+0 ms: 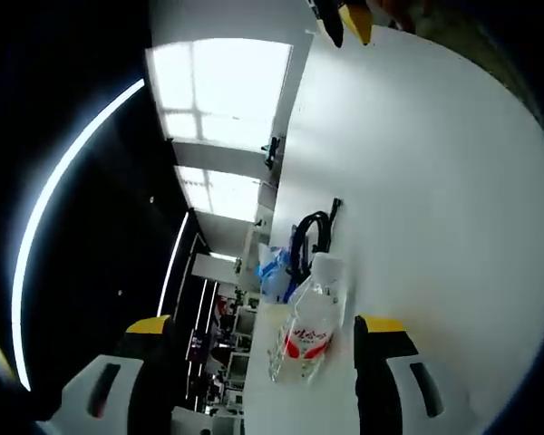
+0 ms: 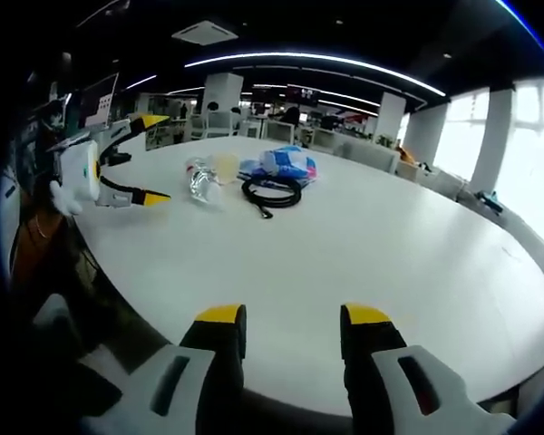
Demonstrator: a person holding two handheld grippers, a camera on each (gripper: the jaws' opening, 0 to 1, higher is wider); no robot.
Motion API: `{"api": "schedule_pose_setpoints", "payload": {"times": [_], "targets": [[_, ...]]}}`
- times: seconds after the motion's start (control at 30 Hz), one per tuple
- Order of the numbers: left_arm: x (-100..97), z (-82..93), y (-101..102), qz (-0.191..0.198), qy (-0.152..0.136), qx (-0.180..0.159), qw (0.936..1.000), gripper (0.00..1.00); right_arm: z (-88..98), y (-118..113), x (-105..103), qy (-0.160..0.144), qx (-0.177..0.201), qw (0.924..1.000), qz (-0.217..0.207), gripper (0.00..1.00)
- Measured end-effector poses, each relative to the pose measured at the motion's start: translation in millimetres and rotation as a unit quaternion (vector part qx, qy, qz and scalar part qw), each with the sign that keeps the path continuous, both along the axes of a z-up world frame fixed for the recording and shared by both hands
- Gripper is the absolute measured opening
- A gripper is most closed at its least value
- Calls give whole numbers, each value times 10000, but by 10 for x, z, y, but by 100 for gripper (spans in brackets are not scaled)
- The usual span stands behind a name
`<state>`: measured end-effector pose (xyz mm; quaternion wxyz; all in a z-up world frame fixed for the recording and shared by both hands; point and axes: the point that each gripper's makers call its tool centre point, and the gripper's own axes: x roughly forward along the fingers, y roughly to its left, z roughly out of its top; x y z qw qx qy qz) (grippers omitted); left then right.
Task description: Arrange the tabletop items into an orderly group along one side of the table until the central work area is clear of visible clutter.
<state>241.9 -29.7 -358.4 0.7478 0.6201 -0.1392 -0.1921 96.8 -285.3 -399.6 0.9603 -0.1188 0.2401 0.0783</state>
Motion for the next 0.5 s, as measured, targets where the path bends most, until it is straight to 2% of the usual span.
{"api": "schedule_pose_setpoints", "payload": {"times": [0.5], "targets": [[44,34,-190,-227,-212,288,9991,80,-6,8,1,22,18,10000,1,40]]}}
